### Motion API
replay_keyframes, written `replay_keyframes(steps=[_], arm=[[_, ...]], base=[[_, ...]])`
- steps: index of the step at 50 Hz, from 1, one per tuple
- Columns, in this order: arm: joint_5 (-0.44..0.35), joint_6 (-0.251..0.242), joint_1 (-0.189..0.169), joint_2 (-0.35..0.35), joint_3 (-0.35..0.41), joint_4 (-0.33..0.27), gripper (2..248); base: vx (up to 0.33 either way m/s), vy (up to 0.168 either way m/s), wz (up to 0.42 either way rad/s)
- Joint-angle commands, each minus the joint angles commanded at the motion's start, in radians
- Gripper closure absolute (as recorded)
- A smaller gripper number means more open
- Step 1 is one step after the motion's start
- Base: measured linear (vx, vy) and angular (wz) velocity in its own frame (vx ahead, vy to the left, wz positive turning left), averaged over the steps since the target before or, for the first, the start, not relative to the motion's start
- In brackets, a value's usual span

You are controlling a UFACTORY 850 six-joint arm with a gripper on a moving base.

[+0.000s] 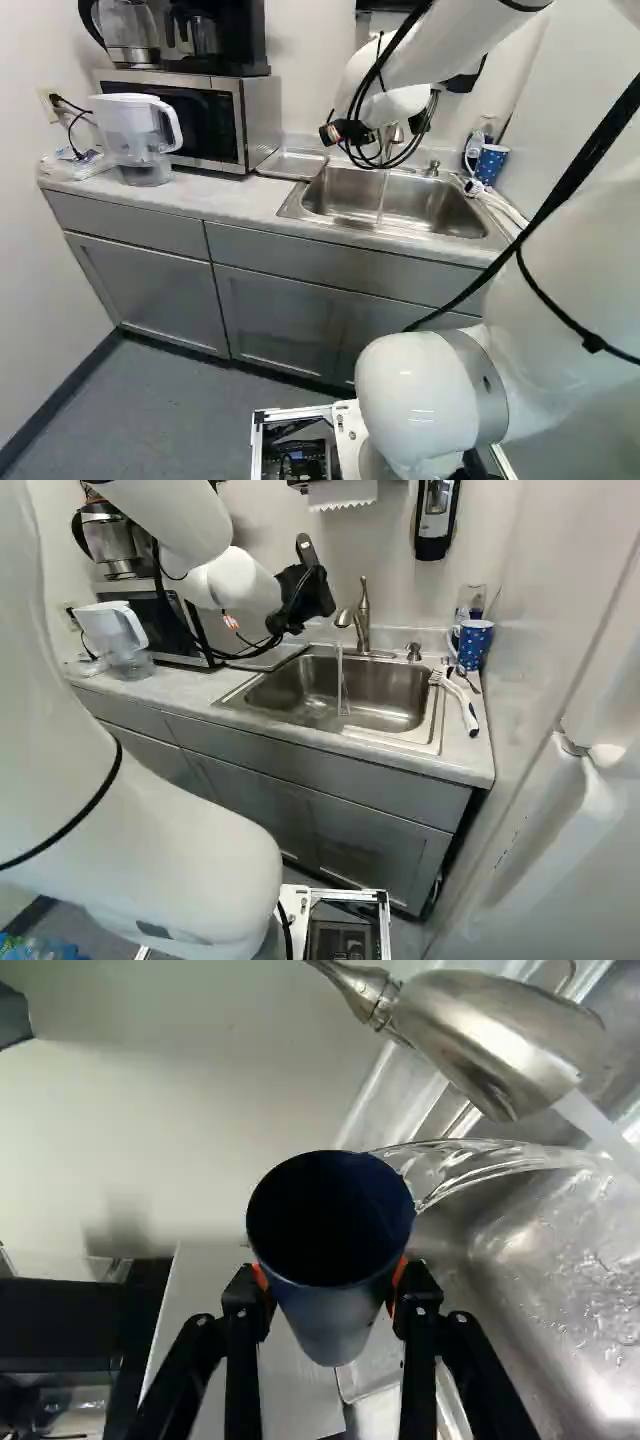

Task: Rinse the cup and place it in the tray

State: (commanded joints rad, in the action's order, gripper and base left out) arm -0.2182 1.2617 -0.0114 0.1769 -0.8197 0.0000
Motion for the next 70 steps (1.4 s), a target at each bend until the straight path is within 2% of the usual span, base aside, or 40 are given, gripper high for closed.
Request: replay_keyframes(steps=[62, 70], arm=[[0.000, 0.652, 0.000, 0.000, 0.000, 0.000, 126], [0.000, 0.652, 0.000, 0.000, 0.000, 0.000, 126]], base=[[0.000, 0.000, 0.000], [0.000, 0.000, 0.000]])
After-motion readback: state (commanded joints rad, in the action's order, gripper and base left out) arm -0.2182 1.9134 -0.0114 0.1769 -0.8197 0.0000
